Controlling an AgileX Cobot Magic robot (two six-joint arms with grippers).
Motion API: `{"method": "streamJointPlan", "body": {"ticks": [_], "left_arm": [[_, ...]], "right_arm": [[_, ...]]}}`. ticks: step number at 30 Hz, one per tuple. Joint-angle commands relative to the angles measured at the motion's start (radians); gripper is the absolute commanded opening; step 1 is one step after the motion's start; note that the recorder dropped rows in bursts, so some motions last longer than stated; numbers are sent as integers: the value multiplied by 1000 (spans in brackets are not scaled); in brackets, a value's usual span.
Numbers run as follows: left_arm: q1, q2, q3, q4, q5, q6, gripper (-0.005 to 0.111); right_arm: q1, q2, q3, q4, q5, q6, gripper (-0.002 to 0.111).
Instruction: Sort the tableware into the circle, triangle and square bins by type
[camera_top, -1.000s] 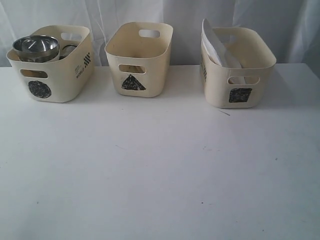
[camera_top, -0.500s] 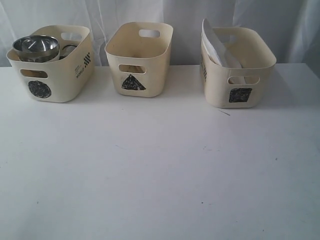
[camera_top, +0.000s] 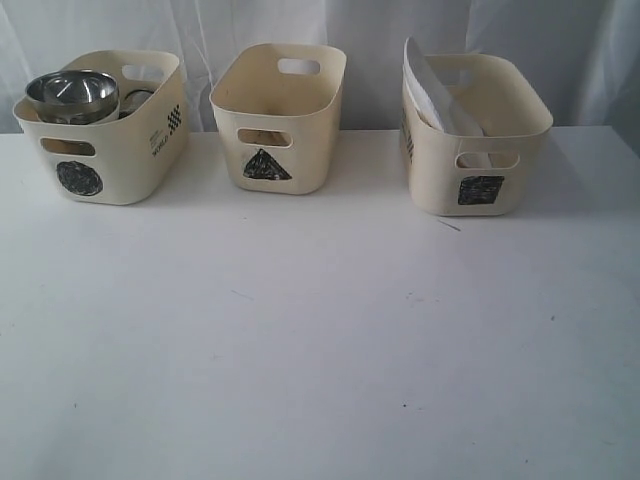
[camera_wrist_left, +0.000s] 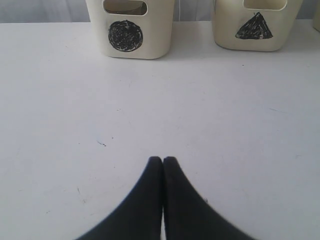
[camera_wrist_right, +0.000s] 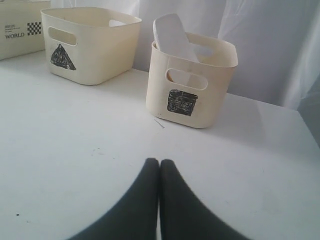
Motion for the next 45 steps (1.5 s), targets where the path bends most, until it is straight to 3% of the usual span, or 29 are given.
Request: {"method": "streamJointPlan", "body": {"ticks": [1,45], "left_arm": [[-6,-4,3,-1,1,-1,0],[-6,-4,3,-1,1,-1,0]], "right_arm": [[3,-7,5,31,-14,-91,0],[3,-7,5,64,-11,-103,0]]}}
